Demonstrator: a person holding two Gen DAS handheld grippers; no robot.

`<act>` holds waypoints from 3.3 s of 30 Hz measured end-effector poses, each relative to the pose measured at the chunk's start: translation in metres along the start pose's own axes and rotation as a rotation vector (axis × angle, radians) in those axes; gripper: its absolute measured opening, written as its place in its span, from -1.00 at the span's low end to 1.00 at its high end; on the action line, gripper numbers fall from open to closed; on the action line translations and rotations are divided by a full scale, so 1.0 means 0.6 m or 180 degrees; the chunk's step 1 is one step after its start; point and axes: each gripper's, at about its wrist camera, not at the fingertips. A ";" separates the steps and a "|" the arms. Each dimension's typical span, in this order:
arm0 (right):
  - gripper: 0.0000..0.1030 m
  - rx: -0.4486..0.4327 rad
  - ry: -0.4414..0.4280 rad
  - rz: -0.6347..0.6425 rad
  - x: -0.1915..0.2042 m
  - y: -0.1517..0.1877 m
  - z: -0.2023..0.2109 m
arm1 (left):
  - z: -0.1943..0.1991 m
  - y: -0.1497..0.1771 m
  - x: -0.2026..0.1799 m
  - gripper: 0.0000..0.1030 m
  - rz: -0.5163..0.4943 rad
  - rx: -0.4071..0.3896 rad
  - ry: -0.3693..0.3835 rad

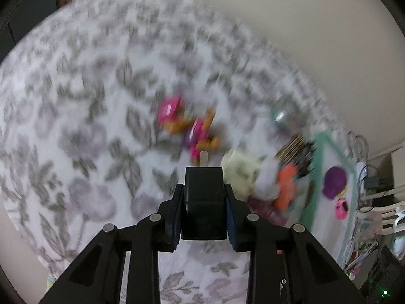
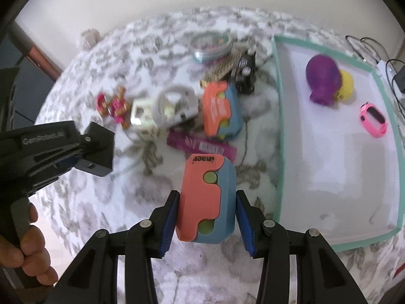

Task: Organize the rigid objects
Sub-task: 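Carry the charger with the left tool into the tray and release it, then lower the orange-blue block into the tray and open the right tool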

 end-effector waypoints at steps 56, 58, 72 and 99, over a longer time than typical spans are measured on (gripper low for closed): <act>-0.08 -0.0102 0.1074 -0.1382 -0.343 0.038 0.021 | -0.080 0.144 -0.319 -0.74 -0.1991 -0.0014 0.0011; -0.08 -0.0110 0.1093 -0.1373 -0.343 0.037 0.022 | -0.080 0.143 -0.317 -0.74 -0.1968 -0.0008 0.0005; 0.20 -0.0337 0.1206 -0.1063 -0.310 0.016 0.042 | -0.074 0.114 -0.286 0.10 -0.1653 -0.0078 -0.0043; 1.00 -0.0536 0.1085 -0.0861 -0.279 0.009 0.042 | -0.066 0.061 -0.221 1.00 -0.1190 -0.0187 -0.0331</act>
Point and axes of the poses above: each gripper's, at about its wrist camera, not at the fingertips, and z roughly against the way its jaws point, x to its left, y to its underside, and after that the axes turned 2 degrees about x, right-handed
